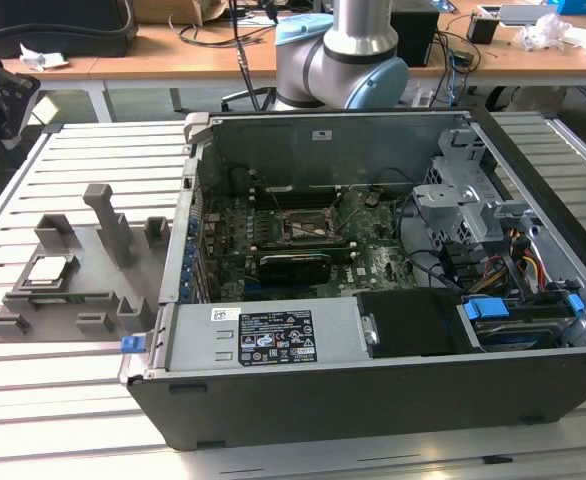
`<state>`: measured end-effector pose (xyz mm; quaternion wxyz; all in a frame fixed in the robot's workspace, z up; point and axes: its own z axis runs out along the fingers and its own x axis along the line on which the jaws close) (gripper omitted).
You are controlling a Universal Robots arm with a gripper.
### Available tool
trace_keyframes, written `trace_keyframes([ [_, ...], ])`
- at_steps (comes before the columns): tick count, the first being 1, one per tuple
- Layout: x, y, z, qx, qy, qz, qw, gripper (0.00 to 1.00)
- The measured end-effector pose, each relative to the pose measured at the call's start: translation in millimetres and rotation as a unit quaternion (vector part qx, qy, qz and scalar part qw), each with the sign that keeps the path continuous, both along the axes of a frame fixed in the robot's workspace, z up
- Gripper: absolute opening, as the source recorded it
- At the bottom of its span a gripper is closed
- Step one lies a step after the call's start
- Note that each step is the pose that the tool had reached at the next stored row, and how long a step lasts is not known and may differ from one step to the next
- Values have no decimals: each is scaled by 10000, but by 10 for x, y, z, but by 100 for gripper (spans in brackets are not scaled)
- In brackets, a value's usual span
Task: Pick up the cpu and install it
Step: 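Reach for the cpu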
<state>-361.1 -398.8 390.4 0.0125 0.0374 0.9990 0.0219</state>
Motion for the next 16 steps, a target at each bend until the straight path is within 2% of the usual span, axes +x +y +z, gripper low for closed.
trace_keyframes([
  [16,-209,1,-17,0,0,0,10000,11],
])
